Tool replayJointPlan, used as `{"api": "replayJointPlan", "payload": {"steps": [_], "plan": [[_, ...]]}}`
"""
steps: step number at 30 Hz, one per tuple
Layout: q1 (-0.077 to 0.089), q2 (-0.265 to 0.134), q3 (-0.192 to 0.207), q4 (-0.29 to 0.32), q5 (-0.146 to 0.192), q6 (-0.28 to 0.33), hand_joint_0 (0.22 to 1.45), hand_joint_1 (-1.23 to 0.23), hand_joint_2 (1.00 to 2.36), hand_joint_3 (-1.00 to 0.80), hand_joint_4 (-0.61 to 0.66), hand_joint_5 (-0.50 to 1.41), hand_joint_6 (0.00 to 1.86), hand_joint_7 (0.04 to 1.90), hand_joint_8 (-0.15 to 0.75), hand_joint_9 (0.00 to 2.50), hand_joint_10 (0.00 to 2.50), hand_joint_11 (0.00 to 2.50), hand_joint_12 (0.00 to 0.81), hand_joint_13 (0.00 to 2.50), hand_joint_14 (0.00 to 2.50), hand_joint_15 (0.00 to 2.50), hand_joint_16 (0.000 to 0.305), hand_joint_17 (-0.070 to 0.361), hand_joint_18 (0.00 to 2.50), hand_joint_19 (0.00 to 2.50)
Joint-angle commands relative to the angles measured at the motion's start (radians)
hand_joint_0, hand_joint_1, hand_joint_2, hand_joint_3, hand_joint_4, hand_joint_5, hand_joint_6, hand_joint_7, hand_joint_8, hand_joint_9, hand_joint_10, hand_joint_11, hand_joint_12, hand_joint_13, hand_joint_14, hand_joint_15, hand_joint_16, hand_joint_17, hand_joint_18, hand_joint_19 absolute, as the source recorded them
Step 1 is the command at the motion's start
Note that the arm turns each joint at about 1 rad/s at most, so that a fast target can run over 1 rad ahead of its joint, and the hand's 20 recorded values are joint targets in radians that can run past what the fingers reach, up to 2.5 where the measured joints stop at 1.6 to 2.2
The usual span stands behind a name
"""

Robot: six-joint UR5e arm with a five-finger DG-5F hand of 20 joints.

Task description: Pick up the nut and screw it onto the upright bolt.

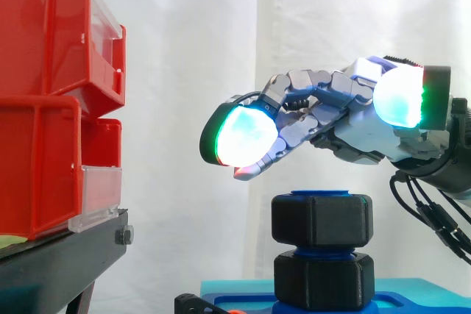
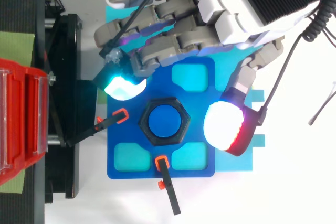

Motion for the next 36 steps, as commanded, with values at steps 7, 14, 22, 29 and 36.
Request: {"api": "replayJointPlan", "payload": {"steps": [7,14,22,29,36], "plan": [[0.011,-0.008,-0.002,0.001,0.005,0.002,0.46,-0.19,1.0,-0.5,0.22,-0.16,0.5,0.73,0.262,0.61,0.0,0.0,0.34,0.32,0.0,0.0,0.037,0.084,0.0,0.0],[0.018,-0.008,-0.058,-0.021,0.031,0.0,0.46,-0.19,1.0,-0.5,0.23,-0.16,0.5,0.78,0.269,0.61,0.0,0.0,0.341,0.32,0.0,0.0,0.037,0.084,0.0,0.0],[0.018,-0.008,-0.066,0.025,0.057,0.006,0.46,-0.18,1.0,-0.5,0.26,-0.14,0.5,0.87,0.274,0.61,0.0,0.0,0.338,0.32,0.0,0.0,0.036,0.082,0.0,0.0],[0.02,-0.008,-0.066,0.025,0.056,0.006,0.47,-0.18,1.0,-0.5,0.27,-0.1,0.5,1.13,0.291,0.65,0.0,0.0,0.322,0.36,0.0,0.0,0.033,0.074,0.0,0.0],[0.014,-0.009,-0.066,0.032,0.054,0.006,0.48,-0.2,1.0,-0.5,0.25,-0.06,0.5,1.39,0.3,0.73,0.0,0.0,0.303,0.42,0.0,0.0,0.029,0.064,0.05,0.0]]}}
